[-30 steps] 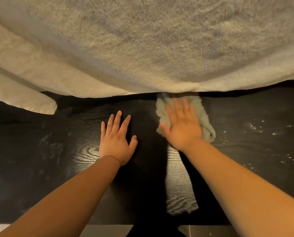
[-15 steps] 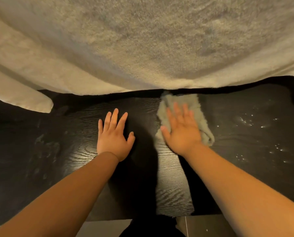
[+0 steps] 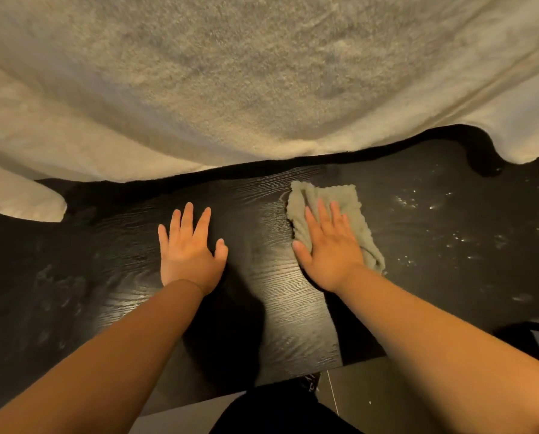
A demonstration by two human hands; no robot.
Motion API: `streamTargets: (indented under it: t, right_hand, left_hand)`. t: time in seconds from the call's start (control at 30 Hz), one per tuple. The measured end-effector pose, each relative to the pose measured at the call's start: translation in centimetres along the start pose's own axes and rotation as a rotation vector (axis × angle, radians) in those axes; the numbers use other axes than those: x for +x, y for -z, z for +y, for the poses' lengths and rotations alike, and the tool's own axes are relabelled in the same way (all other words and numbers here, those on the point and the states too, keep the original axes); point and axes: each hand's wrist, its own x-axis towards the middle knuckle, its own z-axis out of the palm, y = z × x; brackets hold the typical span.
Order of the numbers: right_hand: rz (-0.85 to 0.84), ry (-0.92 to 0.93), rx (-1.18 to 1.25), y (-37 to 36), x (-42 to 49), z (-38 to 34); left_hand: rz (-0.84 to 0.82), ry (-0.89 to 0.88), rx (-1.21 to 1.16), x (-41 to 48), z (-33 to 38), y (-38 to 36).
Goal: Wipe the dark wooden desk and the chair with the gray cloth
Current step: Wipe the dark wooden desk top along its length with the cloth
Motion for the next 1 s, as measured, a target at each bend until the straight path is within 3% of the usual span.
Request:
streamTargets:
  t: [0.17, 0.37, 0.5, 0.63, 0.73, 0.83, 1.0]
  right_hand:
    - [-0.036, 0.239, -0.023, -2.8, -6.1, -1.4]
    - [0.021, -0.005, -0.040, -1.5, -5.6, 5.3]
    - [-0.014, -0.088, 0.046, -2.1, -6.8, 2.4]
    - [-0.023, 0.109, 0.022, -4.9, -12.0, -1.6]
    - [0.021, 0.237, 0.010, -5.8, -13.1, 0.3]
    - [0.097, 0.076, -0.053, -4.7, -12.8, 5.4]
    - [0.077, -0.197, -0.036, -3.1, -13.1, 11.6]
  left_hand:
    - [-0.014, -0.033, 0.006, -0.2, 0.0, 0.5]
    - [0.010, -0.133, 0.018, -0.1, 0.0, 0.4]
    - [-0.015, -0.130, 0.038, -0.1, 0.2, 0.1]
    - [-0.074, -0.050, -0.043, -2.6, 3.5, 0.3]
    - [-0.107, -0.176, -0.059, -7.6, 8.3, -0.9]
    - [-0.145, -0.267, 0.046, -11.1, 11.2, -2.7]
    - [-0.195, -0.218, 0.086, -11.6, 12.1, -3.0]
